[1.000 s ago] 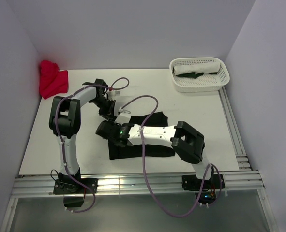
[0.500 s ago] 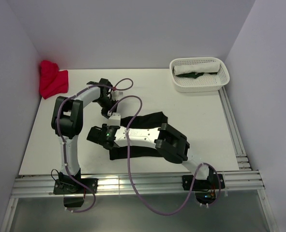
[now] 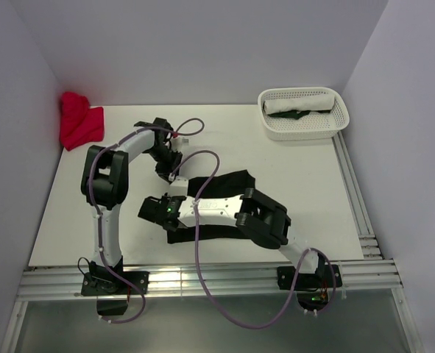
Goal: Roll the t-shirts
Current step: Roll the tshirt
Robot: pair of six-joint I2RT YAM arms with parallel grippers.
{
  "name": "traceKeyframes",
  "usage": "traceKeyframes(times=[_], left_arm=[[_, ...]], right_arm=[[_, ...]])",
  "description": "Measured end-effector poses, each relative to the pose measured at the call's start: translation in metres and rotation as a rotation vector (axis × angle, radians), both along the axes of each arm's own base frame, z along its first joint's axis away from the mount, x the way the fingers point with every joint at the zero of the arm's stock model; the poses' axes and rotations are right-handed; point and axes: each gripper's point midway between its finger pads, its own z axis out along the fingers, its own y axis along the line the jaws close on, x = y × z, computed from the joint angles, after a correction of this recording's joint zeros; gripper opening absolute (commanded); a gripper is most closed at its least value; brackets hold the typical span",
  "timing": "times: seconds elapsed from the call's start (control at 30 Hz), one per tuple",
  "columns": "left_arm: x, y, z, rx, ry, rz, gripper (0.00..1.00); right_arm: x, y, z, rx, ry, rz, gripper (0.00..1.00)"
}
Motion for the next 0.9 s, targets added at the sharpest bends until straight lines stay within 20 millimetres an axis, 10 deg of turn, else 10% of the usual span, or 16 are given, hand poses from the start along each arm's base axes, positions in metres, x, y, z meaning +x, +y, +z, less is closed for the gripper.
traceKeyframes(times=[0.43, 0.7, 0.9], left_arm=[[0.033, -0.004, 0.052, -0.213, -0.065, -0.031, 0.66], [0.037, 0.023, 0.069, -0.356, -0.068, -0.026, 0.69], [0.014, 0.036, 0.044, -0.416, 0.01, -0.002, 0.68]], right_arm=[[0.002, -0.015, -0.003, 0.407, 0.072, 0.0, 0.09], [0.009, -0.006, -0.003, 0.823, 0.131, 0.028, 0.08], [0.017, 0.012, -0.003, 1.088, 0.152, 0.05, 0.08]])
